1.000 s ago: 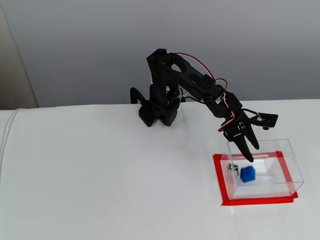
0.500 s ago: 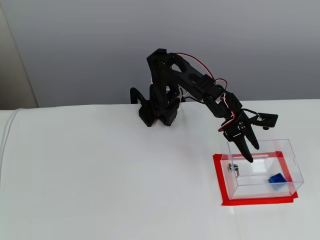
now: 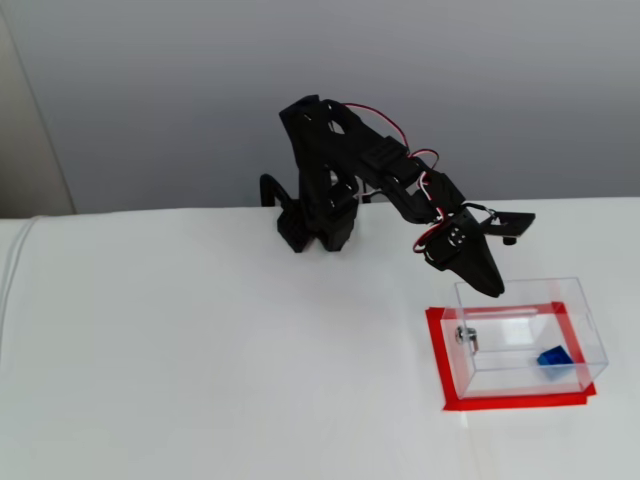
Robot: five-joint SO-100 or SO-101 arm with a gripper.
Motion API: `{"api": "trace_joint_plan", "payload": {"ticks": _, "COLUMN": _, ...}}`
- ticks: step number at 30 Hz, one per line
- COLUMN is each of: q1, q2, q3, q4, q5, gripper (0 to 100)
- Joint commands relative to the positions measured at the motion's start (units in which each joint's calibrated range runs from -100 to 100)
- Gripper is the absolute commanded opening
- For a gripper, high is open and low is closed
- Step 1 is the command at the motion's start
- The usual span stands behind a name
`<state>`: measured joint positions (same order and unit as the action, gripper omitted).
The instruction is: Pick the blue lego brick and place it into the transparent box
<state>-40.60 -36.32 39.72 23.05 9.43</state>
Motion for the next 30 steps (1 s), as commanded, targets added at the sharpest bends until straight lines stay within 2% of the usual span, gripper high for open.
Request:
{"api": "trace_joint_plan", "payload": {"ticks": 1, "q1": 3.7, "q2": -6.8, "q3": 1.8, "q4": -0.9, "q5": 0.1, "gripper": 1}}
{"api": "trace_joint_plan", "payload": {"ticks": 8, "q1": 12.1, "q2": -19.0, "q3": 9.5, "q4": -0.9, "q5": -0.2, "gripper": 1}}
{"api": "trace_joint_plan", "payload": {"ticks": 23, "q1": 34.7, "q2": -44.8, "q3": 31.9, "q4": -0.6, "q5": -9.7, "gripper": 1}}
{"api": "trace_joint_plan", "payload": {"ticks": 30, "q1": 39.9, "q2": -53.2, "q3": 41.9, "q4": -0.2, "q5": -10.5, "gripper": 1}}
